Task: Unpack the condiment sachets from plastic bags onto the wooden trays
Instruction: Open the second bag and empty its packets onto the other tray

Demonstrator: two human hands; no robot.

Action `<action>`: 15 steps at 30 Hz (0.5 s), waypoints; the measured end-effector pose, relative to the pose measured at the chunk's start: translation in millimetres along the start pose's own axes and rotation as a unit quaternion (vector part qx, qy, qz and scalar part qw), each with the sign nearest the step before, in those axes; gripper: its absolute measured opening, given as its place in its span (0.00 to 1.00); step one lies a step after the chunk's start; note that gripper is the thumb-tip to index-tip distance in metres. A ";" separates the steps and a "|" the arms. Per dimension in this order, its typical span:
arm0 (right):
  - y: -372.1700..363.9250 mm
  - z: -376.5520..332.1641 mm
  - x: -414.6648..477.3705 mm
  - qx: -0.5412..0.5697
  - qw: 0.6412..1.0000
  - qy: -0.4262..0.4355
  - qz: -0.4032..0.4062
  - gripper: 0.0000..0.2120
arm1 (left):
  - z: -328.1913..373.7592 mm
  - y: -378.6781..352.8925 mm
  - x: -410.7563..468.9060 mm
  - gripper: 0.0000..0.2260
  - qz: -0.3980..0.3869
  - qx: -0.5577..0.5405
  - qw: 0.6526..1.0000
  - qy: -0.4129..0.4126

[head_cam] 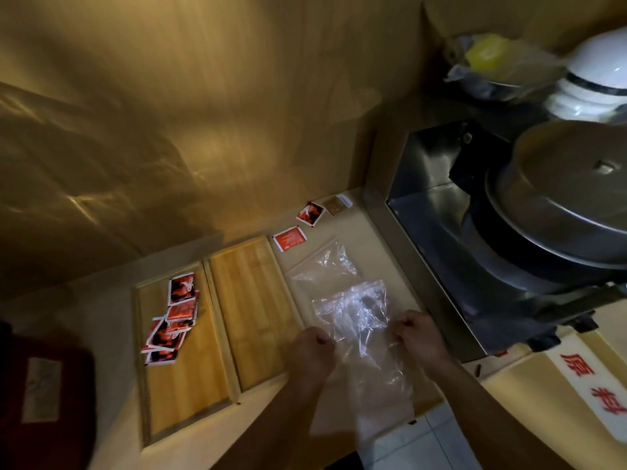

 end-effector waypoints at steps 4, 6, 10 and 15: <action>4.2 -3.2 3.1 -0.058 0.998 0.000 -0.022 0.14 | 16.3 4.2 -10.5 0.10 0.017 0.028 0.999 -0.017; 8.5 -10.4 2.2 -0.127 0.991 0.013 -0.027 0.13 | 20.1 9.6 -10.5 0.07 0.024 0.032 0.999 -0.016; 13.4 -31.9 7.8 -0.240 0.968 0.072 -0.029 0.04 | 29.6 26.6 -0.4 0.09 0.046 0.002 0.998 -0.043; 4.2 -64.3 31.3 -0.224 0.965 0.136 -0.011 0.07 | 54.7 47.2 28.4 0.10 0.081 -0.039 0.995 -0.051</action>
Point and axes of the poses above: each hand's wrist, its own x-axis towards the middle knuckle, its own y-axis out of the back of the hand, z = x × y, the point moved 1 cm from there along x, towards the middle knuckle, and after that the axes turned 4 degrees about z, right-handed, at the moved point
